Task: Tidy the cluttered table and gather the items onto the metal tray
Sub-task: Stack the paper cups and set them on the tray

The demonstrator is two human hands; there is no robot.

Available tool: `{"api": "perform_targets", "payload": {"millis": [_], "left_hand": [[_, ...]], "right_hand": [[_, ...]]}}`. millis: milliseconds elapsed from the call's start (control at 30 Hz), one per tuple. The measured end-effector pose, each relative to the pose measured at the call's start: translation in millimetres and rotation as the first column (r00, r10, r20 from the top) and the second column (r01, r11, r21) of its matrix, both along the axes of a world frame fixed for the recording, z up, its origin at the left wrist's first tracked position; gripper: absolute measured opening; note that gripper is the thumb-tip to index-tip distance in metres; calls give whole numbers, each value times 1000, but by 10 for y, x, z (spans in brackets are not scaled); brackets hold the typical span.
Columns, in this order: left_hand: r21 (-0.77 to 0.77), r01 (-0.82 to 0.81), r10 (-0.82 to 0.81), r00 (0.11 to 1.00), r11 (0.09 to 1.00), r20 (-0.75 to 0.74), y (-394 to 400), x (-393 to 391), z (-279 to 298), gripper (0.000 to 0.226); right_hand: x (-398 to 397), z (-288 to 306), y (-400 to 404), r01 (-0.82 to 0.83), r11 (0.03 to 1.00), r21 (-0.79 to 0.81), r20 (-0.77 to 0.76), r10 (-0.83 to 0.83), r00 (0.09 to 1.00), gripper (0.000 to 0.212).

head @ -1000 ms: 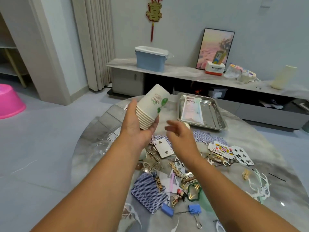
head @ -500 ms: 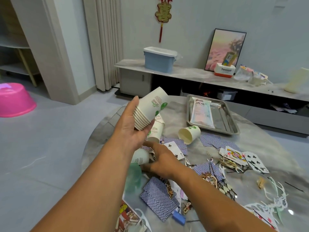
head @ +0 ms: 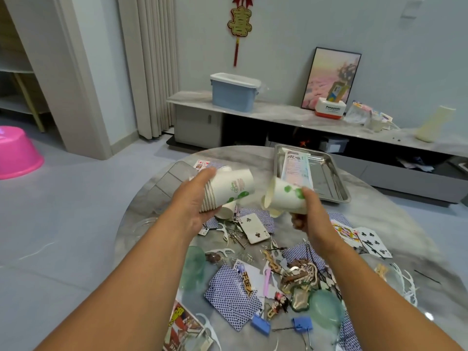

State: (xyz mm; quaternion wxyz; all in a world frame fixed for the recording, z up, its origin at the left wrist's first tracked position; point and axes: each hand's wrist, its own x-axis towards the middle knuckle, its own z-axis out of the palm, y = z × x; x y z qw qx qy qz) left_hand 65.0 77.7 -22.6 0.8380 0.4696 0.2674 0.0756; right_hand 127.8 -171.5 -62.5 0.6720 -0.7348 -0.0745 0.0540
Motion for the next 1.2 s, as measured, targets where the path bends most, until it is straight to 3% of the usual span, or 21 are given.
{"api": "perform_targets", "payload": {"millis": [67, 267, 367, 433, 467, 533, 567, 667, 867, 1000, 1100, 1200], "left_hand": [[74, 48, -47, 999, 996, -23, -67, 7, -31, 46], [167, 247, -247, 969, 954, -22, -444, -18, -23, 62], [130, 215, -219, 975, 968, 20, -488, 10, -5, 73], [75, 120, -124, 991, 990, 54, -454, 51, 3, 62], [40, 75, -78, 995, 996, 60, -429, 76, 2, 55], [-14, 14, -13, 998, 1000, 55, -377, 124, -16, 47], [-23, -5, 6, 999, 1000, 50, -361, 134, -23, 46], [-25, -50, 50, 999, 998, 21, -340, 175, -87, 43], [-18, -53, 53, 999, 998, -11, -415, 196, -145, 50], [-9, -58, 58, 998, 998, -8, -448, 214, -153, 48], [-24, -68, 68, 997, 997, -21, -509, 225, -167, 50], [-54, -82, 82, 997, 995, 4, -596, 238, -160, 53]], "right_hand": [[25, 67, -38, 25, 1000, -9, -10, -25, 1000, 44], [-68, 173, 284, -157, 958, -242, 8, 164, 986, 48], [-14, 209, 359, -213, 944, -252, -26, 213, 977, 57], [117, 220, 339, -146, 971, -189, -51, 139, 989, 63], [211, 217, 312, -30, 979, -201, -31, 24, 999, 58], [467, 106, 190, 251, 897, -363, 68, -243, 968, 41], [558, 29, 116, 302, 843, -444, 91, -293, 952, 43], [764, -222, 30, 173, 790, -588, 44, -183, 982, 74], [874, -430, 126, 32, 866, -499, -55, -68, 996, 87], [737, -278, 155, 146, 965, -220, 38, -141, 989, 90], [558, -106, 206, 100, 991, -88, 54, -95, 994, 82], [384, -16, 315, 45, 997, -65, 87, -39, 995, 73]]}}
